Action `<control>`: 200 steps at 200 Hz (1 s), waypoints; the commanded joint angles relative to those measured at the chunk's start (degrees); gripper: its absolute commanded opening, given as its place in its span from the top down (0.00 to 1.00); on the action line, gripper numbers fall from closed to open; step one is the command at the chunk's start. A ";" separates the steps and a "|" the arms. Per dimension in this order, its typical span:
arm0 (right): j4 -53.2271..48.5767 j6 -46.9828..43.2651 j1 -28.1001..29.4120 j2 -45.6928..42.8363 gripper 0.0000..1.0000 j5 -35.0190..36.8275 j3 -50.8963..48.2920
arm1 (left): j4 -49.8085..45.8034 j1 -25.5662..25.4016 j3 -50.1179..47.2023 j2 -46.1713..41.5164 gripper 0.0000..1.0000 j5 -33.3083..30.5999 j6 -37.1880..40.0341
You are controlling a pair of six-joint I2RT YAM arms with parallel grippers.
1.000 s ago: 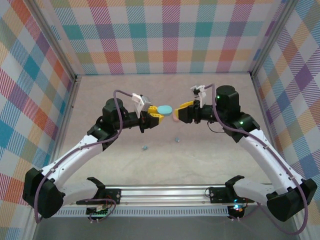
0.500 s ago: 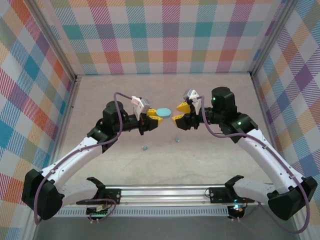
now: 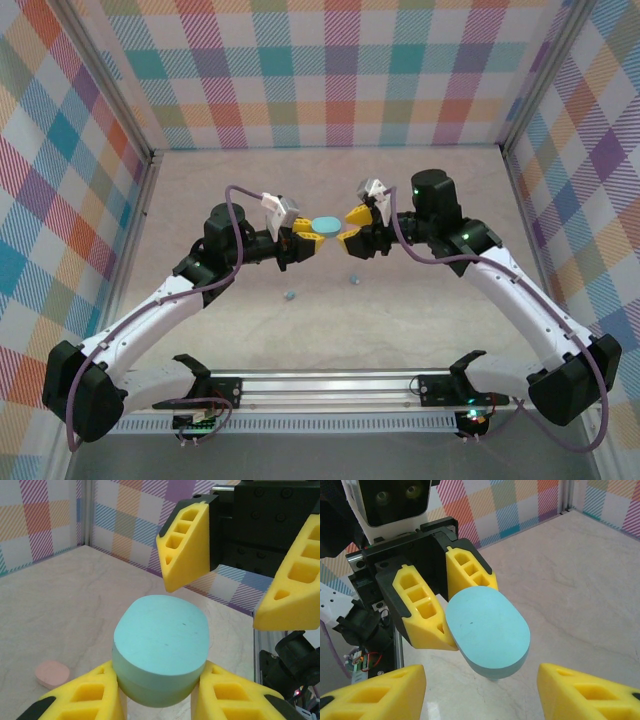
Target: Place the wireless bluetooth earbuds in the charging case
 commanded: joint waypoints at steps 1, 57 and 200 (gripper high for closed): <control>0.71 -1.46 0.31 0.56 0.38 -2.32 2.24 | 1.73 -0.03 0.29 -0.84 0.77 1.02 -0.75; 0.23 -0.44 0.32 2.56 0.38 -2.73 3.41 | 2.61 -0.11 0.02 -1.14 0.77 1.56 -1.89; -2.08 -1.48 0.39 6.16 0.39 -3.83 5.72 | 2.24 -0.29 -0.33 -2.37 0.78 1.83 -2.29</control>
